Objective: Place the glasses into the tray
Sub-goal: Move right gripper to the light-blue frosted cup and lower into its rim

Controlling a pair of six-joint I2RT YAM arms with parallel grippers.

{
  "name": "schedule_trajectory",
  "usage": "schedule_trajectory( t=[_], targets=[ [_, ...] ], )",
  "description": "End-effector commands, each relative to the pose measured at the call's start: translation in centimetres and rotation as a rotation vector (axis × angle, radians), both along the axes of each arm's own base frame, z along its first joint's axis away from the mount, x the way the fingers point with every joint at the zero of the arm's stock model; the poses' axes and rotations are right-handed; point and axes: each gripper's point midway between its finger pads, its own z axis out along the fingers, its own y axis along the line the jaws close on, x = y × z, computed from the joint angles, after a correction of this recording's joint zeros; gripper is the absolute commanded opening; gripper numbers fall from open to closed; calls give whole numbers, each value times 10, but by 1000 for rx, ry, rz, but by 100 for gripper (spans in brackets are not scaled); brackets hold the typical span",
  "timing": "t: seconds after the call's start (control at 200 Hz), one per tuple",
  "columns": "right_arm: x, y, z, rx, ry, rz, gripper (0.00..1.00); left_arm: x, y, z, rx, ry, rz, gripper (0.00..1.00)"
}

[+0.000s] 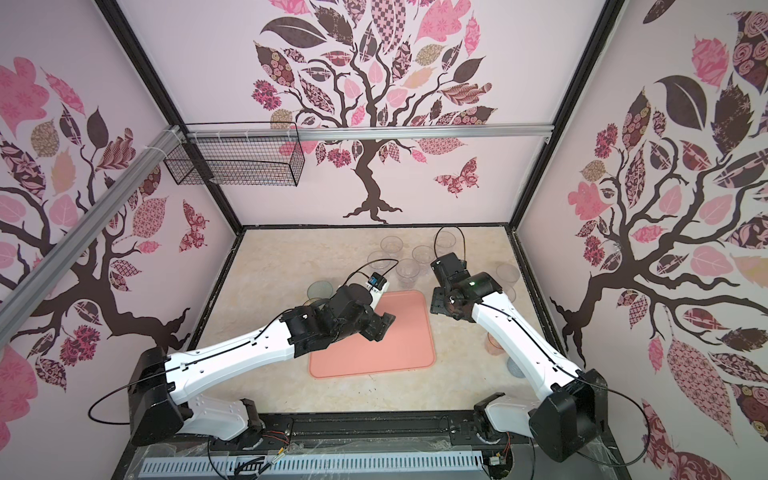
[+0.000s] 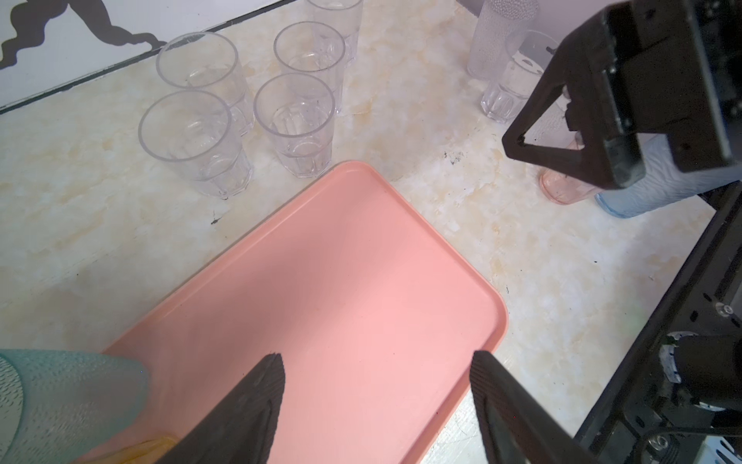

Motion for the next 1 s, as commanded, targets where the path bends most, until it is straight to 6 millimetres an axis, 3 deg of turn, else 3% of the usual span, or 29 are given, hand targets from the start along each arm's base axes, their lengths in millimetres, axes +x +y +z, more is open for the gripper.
schedule_trajectory(
  t=[0.0, 0.115, 0.27, 0.36, 0.555, 0.99],
  targets=[
    [-11, -47, 20, 41, -12, -141, 70, 5, -15, 10, -27, -37, -29, 77],
    [-19, -92, 30, 10, -25, -284, 70, 7, -17, 5, -17, -47, -43, 78],
    [-23, -130, 52, -105, -61, -425, 75, 12, -15, 2, -9, -54, -45, 79],
    [-28, -149, 53, -130, -61, -521, 79, 19, -10, -1, -31, -11, -32, 79],
    [-36, -168, 44, -93, -92, -684, 82, 32, -1, 3, -88, 41, 5, 79],
    [-62, -190, 4, -38, -61, -843, 86, 25, -7, -12, -101, 102, -21, 79]
  ],
)
